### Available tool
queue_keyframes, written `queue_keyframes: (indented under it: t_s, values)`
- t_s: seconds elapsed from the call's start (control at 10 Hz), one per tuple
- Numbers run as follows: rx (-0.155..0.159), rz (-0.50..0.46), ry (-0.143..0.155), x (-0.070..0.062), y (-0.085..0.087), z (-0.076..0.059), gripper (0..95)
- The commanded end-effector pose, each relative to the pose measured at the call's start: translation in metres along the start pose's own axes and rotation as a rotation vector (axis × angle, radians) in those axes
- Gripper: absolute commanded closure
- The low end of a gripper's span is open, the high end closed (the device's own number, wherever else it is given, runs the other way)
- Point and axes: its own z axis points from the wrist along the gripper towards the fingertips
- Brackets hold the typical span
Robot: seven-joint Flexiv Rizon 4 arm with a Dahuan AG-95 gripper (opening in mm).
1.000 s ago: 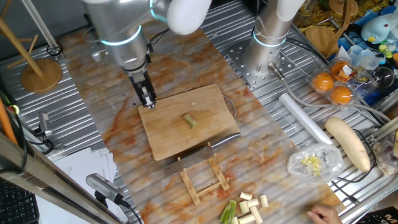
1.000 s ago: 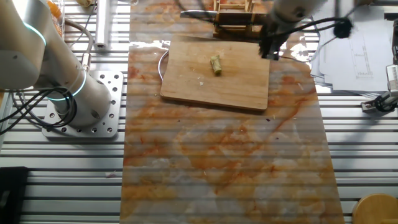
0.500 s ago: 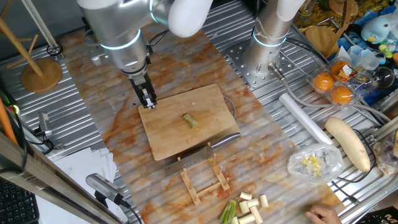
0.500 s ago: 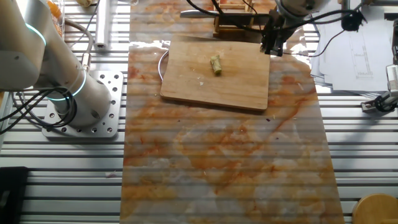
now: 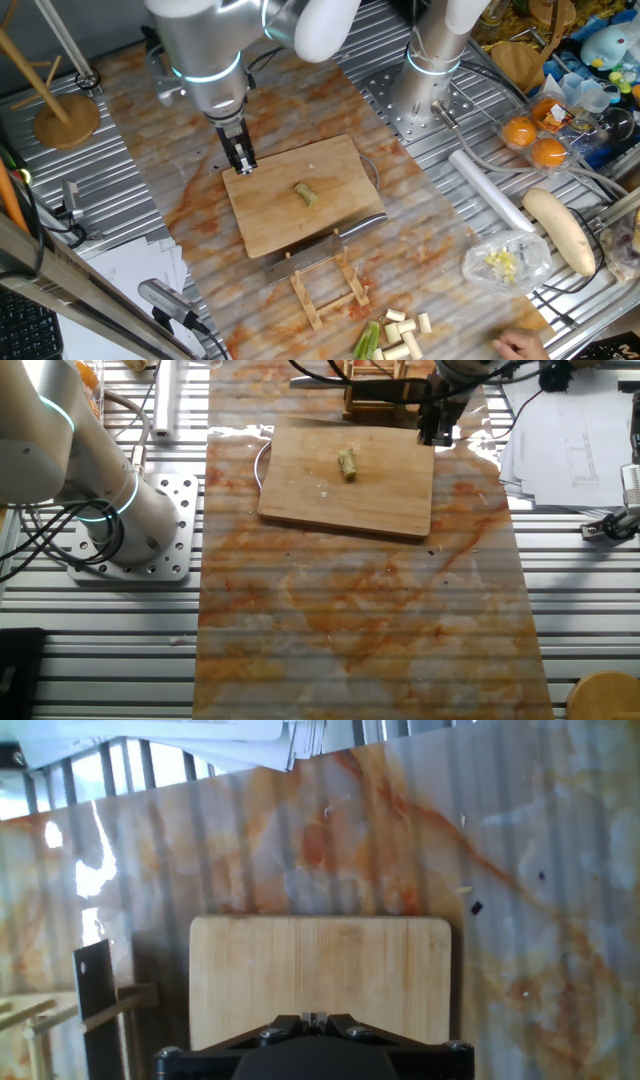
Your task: Chop the scallions
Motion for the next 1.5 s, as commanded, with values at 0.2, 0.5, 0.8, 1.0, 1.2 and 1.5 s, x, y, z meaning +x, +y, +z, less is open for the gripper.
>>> queue_keyframes:
  t_s: [0.2, 0.5, 0.8, 1.0, 1.2, 1.5]
  values:
    - [-0.043, -0.042, 0.013, 0.0, 0.0, -0.001, 95.0]
    - [-0.084, -0.056, 0.016, 0.0, 0.0, -0.001, 95.0]
    - [-0.079, -0.035, 0.035, 0.004, 0.04, 0.002, 95.0]
    - [-0.08, -0.027, 0.031, 0.015, 0.086, 0.009, 76.0]
    - [-0.078, 0.003, 0.032, 0.027, 0.135, 0.03, 76.0]
    - [-0.082, 0.031, 0.041, 0.043, 0.165, 0.056, 76.0]
